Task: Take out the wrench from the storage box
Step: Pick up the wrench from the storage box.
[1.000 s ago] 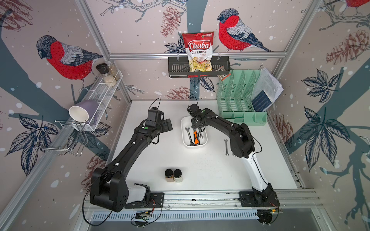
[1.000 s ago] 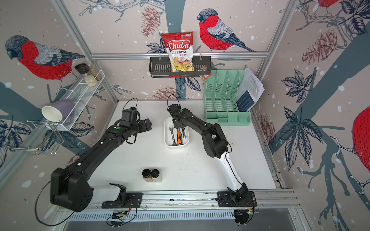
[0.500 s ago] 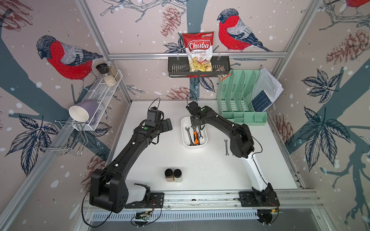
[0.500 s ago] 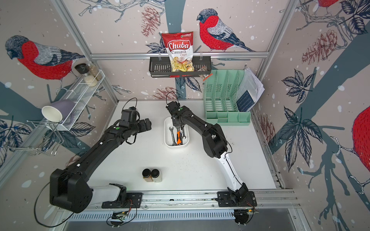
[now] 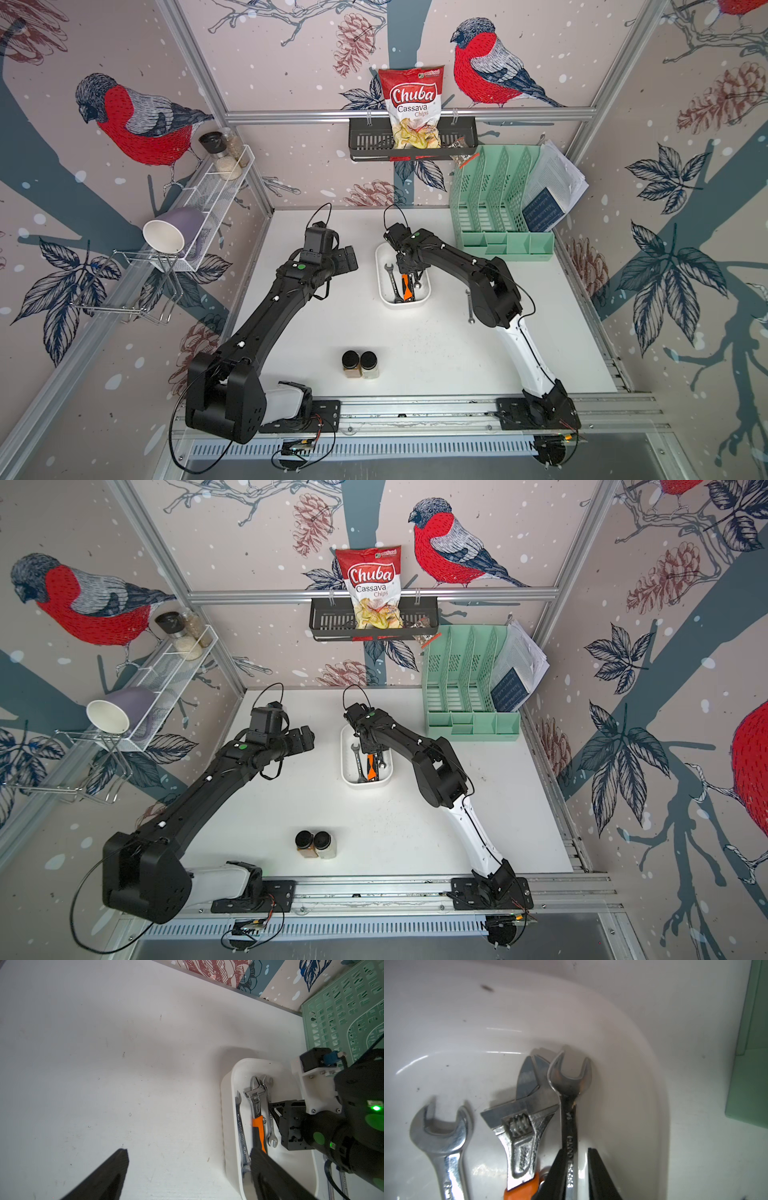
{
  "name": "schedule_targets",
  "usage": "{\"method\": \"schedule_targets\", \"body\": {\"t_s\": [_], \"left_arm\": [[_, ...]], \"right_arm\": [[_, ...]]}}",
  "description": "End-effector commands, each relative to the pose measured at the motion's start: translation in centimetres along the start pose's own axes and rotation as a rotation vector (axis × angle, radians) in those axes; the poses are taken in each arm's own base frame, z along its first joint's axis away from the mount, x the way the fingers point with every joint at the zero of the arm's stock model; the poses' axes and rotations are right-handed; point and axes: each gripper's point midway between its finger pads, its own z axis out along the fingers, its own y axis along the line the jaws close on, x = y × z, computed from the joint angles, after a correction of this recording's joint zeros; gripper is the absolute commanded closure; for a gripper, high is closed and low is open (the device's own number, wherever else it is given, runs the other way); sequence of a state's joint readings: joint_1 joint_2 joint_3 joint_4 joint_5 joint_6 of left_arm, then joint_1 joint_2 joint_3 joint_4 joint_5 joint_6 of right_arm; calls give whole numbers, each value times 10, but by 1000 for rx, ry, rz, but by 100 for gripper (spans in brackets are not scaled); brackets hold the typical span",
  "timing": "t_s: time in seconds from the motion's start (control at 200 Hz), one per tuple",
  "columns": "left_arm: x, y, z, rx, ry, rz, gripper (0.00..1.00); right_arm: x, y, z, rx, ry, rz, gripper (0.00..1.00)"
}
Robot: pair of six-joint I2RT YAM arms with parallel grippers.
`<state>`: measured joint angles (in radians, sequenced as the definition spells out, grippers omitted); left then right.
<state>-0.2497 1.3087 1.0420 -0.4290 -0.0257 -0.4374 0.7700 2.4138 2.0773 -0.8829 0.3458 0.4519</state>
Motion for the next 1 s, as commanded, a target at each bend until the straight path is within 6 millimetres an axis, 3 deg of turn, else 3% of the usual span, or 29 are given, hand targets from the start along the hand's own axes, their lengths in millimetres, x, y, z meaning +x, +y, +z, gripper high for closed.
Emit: {"method": "schedule_targets", "body": {"t_s": [0.0, 0.285, 0.495, 0.595, 0.775, 0.995], "left_arm": [[-6, -3, -1, 19, -25, 2, 5], [-6, -5, 1, 31, -18, 0, 5], [-6, -4, -1, 24, -21, -1, 5], [-6, -4, 0, 25, -19, 1, 5], [-5, -5, 1, 28, -17, 1, 5], [-5, -5, 0, 29, -16, 1, 5]], "right_arm": [[2, 2, 7, -11, 11, 22, 74], [3, 2, 5, -26, 5, 39, 68], [14, 2, 21, -18, 34, 35, 69], [19, 2, 29, 0, 48, 31, 74], [21, -2, 32, 41, 47, 20, 91], [15, -4, 29, 62, 31, 13, 98]]}}
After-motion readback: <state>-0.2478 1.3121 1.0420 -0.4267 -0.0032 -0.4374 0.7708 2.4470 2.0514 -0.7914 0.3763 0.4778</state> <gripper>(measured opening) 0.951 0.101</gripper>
